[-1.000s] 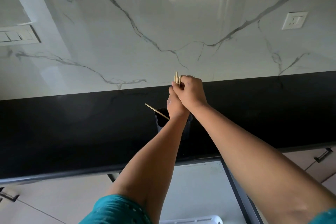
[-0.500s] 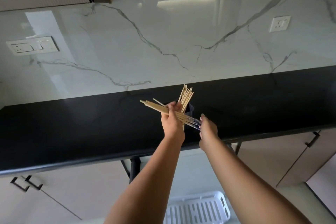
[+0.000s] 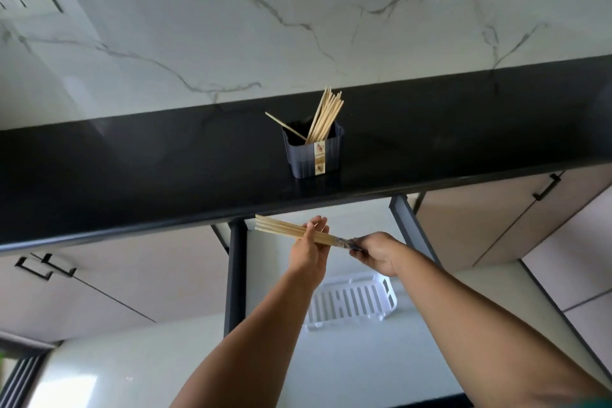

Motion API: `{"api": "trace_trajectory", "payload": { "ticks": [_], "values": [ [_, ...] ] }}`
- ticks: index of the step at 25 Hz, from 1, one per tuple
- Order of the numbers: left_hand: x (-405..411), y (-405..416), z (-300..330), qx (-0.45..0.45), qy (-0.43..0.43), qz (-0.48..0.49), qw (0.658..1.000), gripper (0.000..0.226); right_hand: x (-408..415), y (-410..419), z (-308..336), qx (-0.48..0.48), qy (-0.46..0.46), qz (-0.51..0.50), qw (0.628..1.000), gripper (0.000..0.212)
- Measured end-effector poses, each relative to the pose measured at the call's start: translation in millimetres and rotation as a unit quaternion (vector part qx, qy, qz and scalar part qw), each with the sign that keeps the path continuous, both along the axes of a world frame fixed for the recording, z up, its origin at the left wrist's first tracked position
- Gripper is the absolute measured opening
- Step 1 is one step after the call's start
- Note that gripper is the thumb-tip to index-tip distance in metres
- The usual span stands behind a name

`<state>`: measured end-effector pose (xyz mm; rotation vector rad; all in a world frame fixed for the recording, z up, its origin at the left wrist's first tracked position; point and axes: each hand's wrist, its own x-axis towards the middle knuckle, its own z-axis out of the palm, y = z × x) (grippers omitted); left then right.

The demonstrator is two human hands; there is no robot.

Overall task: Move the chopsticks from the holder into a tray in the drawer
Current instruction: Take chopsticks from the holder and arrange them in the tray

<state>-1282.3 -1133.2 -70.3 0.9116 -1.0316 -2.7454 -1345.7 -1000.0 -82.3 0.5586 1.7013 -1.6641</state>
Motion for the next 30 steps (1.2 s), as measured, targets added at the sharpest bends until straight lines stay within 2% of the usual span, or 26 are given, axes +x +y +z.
{"api": "trace_trajectory", "payload": {
  "ticks": [2, 4, 6, 8, 9, 11, 12, 14, 16, 18, 20, 21, 24, 26, 28, 30],
  "values": [
    [10, -5, -21, 0.016, -0.034, -0.001, 0.999, 0.019, 1, 19, -23, 0.041, 0.022, 0.024, 0.999, 0.019],
    [21, -20, -43, 0.023, -0.095, 0.051, 0.994, 0.022, -1, 39, -41, 0.111, 0.050, 0.040, 0.992, 0.023],
    [35, -41, -63, -0.026, -0.183, 0.091, 0.979, 0.021, -1, 61, -56, 0.181, 0.072, 0.066, 0.979, 0.023],
    [48, -59, -83, -0.133, -0.280, 0.077, 0.948, 0.019, 3, 77, -66, 0.244, 0.083, 0.104, 0.961, 0.021],
    [54, -63, -92, -0.230, -0.319, 0.046, 0.918, 0.021, 7, 80, -71, 0.272, 0.089, 0.125, 0.950, 0.021],
    [64, -60, -102, -0.418, -0.346, -0.032, 0.839, 0.024, 15, 79, -78, 0.307, 0.111, 0.160, 0.931, 0.023],
    [68, -56, -107, -0.465, -0.346, -0.064, 0.812, 0.027, 19, 75, -81, 0.312, 0.125, 0.167, 0.927, 0.024],
    [72, -49, -119, -0.449, -0.372, -0.128, 0.802, 0.039, 23, 63, -87, 0.309, 0.145, 0.176, 0.923, 0.025],
    [75, -41, -128, -0.360, -0.416, -0.191, 0.813, 0.043, 26, 53, -94, 0.306, 0.166, 0.187, 0.918, 0.025],
    [79, -39, -134, -0.310, -0.416, -0.217, 0.827, 0.039, 29, 47, -101, 0.310, 0.181, 0.198, 0.912, 0.024],
    [83, -40, -137, -0.329, -0.392, -0.231, 0.828, 0.036, 31, 46, -107, 0.327, 0.185, 0.211, 0.902, 0.024],
    [85, -40, -137, -0.369, -0.382, -0.246, 0.811, 0.036, 32, 47, -110, 0.342, 0.186, 0.227, 0.893, 0.024],
    [91, -37, -133, -0.577, -0.321, -0.261, 0.704, 0.042, 37, 50, -111, 0.397, 0.193, 0.310, 0.842, 0.024],
    [91, -35, -128, -0.696, -0.217, -0.255, 0.636, 0.049, 39, 51, -110, 0.450, 0.202, 0.405, 0.770, 0.028],
    [86, -32, -126, -0.775, -0.118, -0.304, 0.541, 0.055, 40, 48, -109, 0.479, 0.216, 0.477, 0.704, 0.033],
    [82, -25, -128, -0.800, -0.054, -0.377, 0.464, 0.062, 41, 44, -108, 0.490, 0.225, 0.510, 0.670, 0.044]
  ]
}}
